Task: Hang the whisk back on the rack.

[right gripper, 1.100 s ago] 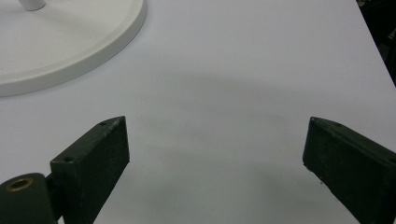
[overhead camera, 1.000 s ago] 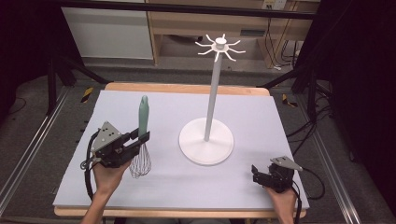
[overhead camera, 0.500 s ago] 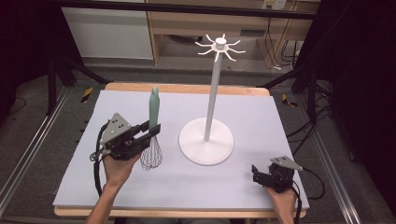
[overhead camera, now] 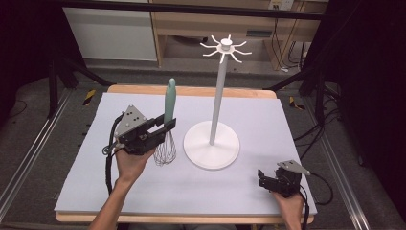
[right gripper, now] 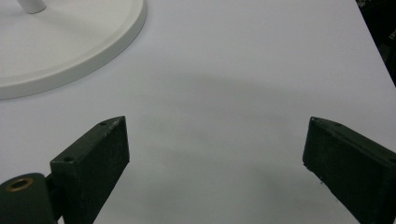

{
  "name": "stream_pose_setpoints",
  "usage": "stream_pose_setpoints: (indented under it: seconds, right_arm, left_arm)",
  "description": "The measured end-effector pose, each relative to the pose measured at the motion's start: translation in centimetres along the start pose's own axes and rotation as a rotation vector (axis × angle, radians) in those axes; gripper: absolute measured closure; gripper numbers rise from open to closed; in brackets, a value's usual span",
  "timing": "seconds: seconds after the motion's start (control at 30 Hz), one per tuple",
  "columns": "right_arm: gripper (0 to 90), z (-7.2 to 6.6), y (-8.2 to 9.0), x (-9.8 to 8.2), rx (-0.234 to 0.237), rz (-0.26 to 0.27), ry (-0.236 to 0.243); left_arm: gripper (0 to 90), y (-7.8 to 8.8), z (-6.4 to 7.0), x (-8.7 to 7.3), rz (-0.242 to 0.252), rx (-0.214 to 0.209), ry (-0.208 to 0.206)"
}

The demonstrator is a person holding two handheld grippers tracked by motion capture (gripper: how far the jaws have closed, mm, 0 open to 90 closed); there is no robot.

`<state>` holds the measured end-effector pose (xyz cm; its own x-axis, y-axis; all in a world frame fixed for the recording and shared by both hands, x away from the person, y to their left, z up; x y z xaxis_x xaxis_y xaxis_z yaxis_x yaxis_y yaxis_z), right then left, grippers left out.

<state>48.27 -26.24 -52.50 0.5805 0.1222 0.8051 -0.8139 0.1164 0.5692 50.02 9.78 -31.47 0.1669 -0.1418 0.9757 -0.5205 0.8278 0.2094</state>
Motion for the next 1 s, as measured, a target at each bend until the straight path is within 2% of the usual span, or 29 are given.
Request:
stream_pose_setpoints:
  seconds: [0.53,1.0]
  right_arm:
    - [7.7,0.0,0.0,0.0,-0.001,0.001,0.007]
    - [7.8,-0.1,0.0,0.1,0.002,0.002,0.003]
  left_arm:
    - [68.5,-1.2,-0.1,3.6,0.018,0.003,-0.04]
    - [68.5,-3.1,0.3,5.7,0.007,-0.006,-0.059]
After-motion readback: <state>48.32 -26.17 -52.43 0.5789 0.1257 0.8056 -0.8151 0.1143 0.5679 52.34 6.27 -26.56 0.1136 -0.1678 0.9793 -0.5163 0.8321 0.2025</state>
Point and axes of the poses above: each handheld gripper's, and its own axes: y roughly backward along the jaws, x roughly out of its top, z roughly to its right, the point moved 8 cm from there along -y, roughly forward along the jaws, and after that the axes turned 15 degrees about -x, right-handed, at the moved point
